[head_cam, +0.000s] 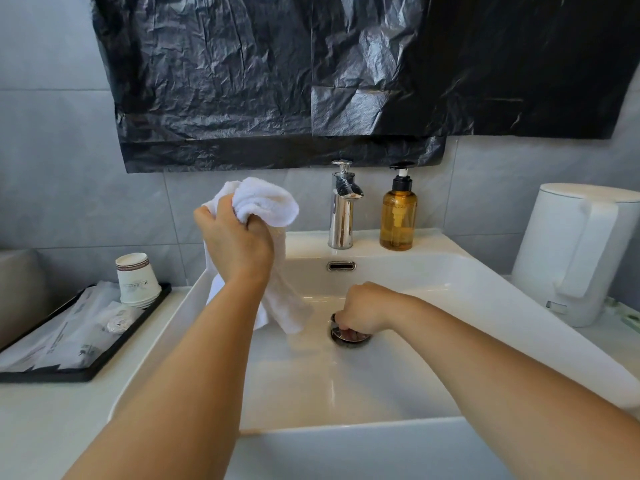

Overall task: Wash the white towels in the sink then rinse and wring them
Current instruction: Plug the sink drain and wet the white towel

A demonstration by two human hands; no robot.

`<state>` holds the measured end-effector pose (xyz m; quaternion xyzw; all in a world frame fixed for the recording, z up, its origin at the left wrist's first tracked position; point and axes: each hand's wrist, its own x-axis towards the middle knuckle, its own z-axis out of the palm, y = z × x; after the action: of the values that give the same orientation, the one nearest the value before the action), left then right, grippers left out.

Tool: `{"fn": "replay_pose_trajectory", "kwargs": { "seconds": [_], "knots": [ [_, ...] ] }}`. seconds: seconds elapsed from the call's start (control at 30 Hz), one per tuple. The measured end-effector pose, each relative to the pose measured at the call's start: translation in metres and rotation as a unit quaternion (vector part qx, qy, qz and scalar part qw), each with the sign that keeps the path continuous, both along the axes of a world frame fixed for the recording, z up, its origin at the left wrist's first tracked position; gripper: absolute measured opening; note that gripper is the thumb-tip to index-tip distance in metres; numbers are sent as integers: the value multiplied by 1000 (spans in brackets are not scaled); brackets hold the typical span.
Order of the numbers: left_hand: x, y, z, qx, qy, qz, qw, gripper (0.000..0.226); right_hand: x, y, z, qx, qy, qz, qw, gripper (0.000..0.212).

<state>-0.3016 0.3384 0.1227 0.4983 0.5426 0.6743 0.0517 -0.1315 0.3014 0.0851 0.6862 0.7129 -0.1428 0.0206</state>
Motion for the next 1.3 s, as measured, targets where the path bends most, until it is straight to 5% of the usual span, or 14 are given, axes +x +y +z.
{"fn": "replay_pose_trajectory", "kwargs": {
  "seconds": [0.27, 0.43, 0.5, 0.67, 0.73, 0.8, 0.9, 1.07, 1.13, 1.2, 1.3],
  "knots": [
    [9, 0, -2, -53, 26, -81, 995, 31, -3, 8, 7, -104, -12, 25, 994, 16],
    [13, -6, -1, -77, -38, -187, 979, 19, 20, 14, -5, -59, 194, -27, 979, 31],
    [20, -14, 0, -125, -80, -267, 952, 11, 27, 14, -3, 5, 323, -66, 944, 44],
    [32, -16, -5, -249, -63, -464, 848, 77, 40, 20, 14, -30, 584, -117, 803, 74],
    [28, -15, -3, -261, -75, -517, 812, 74, 48, 25, 12, -70, 631, -106, 765, 91],
    [26, -16, -2, -241, -126, -543, 795, 63, 52, 25, 13, -75, 655, -89, 747, 86],
    [26, -13, 1, -184, -171, -446, 859, 46, 50, 21, 24, 17, 627, -89, 773, 53],
    [21, -10, 6, -113, -197, -238, 944, 31, 63, 20, 45, 206, 645, -184, 712, 38],
    [21, -10, 2, -60, -136, -207, 967, 32, 70, 18, 51, 296, 583, -194, 731, 31],
    [23, -10, 0, -18, -33, -168, 985, 28, 73, 13, 54, 354, 567, -245, 702, 17],
    [16, -4, 0, -94, 78, -84, 989, 17, 79, 9, 57, 429, 508, -262, 699, 14]
  ]
}}
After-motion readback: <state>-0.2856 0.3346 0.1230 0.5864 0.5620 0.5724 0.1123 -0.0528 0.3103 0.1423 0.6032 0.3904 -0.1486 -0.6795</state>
